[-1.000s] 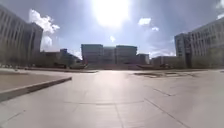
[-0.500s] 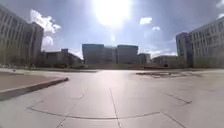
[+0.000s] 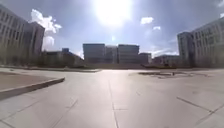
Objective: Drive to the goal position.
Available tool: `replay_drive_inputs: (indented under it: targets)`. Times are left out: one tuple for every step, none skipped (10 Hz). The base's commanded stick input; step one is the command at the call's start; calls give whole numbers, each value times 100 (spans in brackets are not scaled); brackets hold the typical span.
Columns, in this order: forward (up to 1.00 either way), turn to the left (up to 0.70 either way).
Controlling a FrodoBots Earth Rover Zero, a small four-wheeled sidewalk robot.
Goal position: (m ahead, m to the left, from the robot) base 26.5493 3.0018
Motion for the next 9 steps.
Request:
replay_drive_inputs:
  targets:
    - [100, 1]
    - [100, 1]
    - [100, 1]
    - [100, 1]
    - [100, 1]
    - [100, 1]
    - [100, 1]
    - [100, 1]
    - [100, 1]
